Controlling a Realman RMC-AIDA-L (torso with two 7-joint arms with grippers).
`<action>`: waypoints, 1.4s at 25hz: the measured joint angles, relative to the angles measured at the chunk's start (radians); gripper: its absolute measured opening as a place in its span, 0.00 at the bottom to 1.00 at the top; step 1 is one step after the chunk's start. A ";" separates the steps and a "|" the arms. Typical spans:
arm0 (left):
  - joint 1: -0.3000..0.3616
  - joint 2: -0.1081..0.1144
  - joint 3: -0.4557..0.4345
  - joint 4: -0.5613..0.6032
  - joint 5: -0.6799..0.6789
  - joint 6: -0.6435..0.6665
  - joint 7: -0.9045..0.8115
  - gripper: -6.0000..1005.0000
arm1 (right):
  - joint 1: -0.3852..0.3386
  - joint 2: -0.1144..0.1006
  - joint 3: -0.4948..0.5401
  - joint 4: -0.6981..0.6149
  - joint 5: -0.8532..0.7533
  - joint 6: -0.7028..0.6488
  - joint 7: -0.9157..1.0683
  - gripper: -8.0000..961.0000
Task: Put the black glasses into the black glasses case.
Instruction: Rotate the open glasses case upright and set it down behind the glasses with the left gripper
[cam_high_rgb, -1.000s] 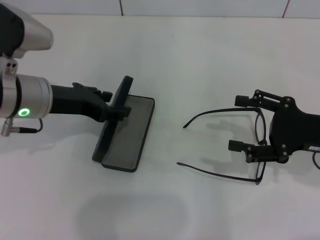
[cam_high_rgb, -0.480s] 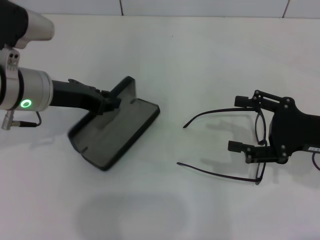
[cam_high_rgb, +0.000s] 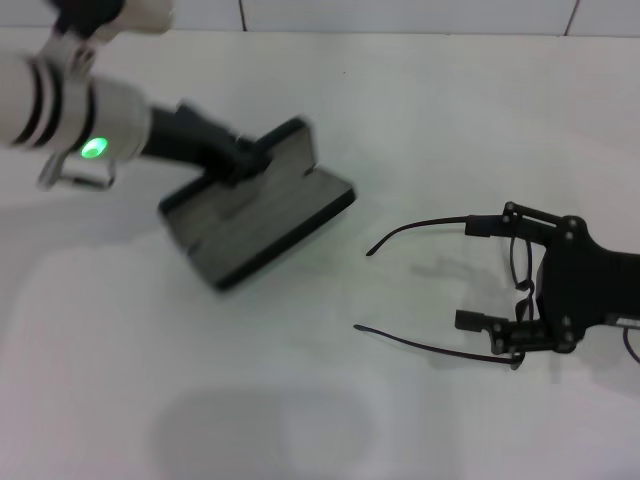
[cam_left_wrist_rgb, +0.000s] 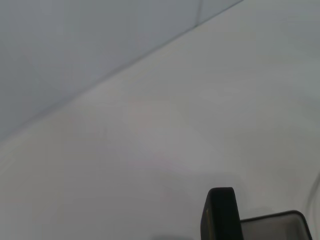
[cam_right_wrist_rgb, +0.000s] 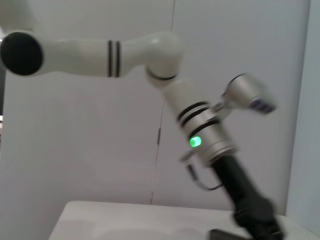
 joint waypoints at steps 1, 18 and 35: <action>-0.035 -0.004 0.000 -0.010 -0.001 -0.014 0.039 0.21 | 0.000 0.000 0.000 0.000 0.000 0.000 0.000 0.92; -0.290 -0.016 0.275 -0.250 -0.041 -0.253 0.342 0.24 | -0.024 0.002 0.010 0.108 0.009 -0.016 -0.114 0.92; -0.275 -0.020 0.367 -0.212 -0.095 -0.231 0.350 0.27 | -0.030 -0.002 0.009 0.107 0.010 -0.019 -0.118 0.92</action>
